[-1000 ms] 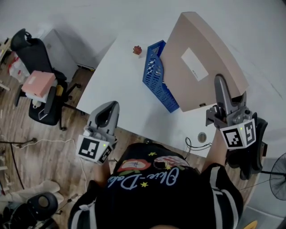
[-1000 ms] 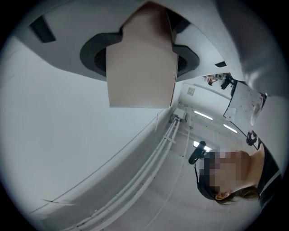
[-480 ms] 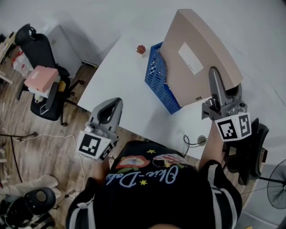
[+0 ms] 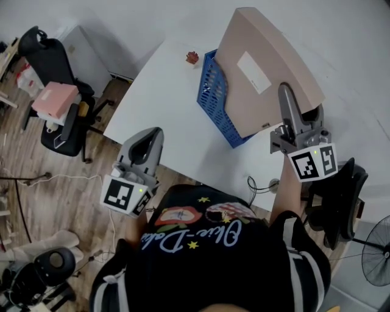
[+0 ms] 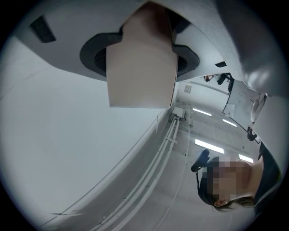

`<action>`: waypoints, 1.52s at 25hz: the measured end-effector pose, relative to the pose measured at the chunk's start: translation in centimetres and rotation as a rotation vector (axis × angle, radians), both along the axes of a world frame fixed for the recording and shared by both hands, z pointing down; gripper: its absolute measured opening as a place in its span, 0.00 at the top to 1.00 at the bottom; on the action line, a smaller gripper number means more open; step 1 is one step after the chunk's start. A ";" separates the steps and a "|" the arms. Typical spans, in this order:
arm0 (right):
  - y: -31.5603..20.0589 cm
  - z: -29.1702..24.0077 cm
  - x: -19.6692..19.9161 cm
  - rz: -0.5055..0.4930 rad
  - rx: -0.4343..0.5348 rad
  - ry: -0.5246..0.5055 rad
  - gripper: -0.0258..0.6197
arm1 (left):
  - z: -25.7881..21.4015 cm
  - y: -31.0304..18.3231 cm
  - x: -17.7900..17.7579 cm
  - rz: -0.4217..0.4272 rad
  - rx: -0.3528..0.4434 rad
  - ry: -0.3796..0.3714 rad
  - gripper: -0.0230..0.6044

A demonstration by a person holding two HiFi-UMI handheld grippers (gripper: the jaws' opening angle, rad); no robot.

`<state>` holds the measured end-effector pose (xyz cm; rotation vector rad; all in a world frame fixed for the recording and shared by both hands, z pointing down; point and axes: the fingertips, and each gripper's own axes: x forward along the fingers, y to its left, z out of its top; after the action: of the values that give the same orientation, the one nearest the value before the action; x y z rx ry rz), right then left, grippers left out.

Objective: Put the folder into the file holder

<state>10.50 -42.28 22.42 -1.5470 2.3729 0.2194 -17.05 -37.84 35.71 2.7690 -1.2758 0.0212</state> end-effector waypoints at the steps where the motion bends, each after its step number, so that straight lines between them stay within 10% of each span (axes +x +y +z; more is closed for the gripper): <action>1: -0.1 0.2 0.0 -0.001 -0.001 -0.003 0.54 | 0.1 0.0 0.0 0.000 0.000 -0.002 0.96; 38: -2.5 7.5 -0.8 -0.053 -0.107 0.039 0.54 | 0.6 0.7 0.4 -0.020 -0.021 -0.015 0.96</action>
<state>9.69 -44.82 29.93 -1.5367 2.4900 0.1132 -16.61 -37.16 36.35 2.7431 -1.2986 0.0541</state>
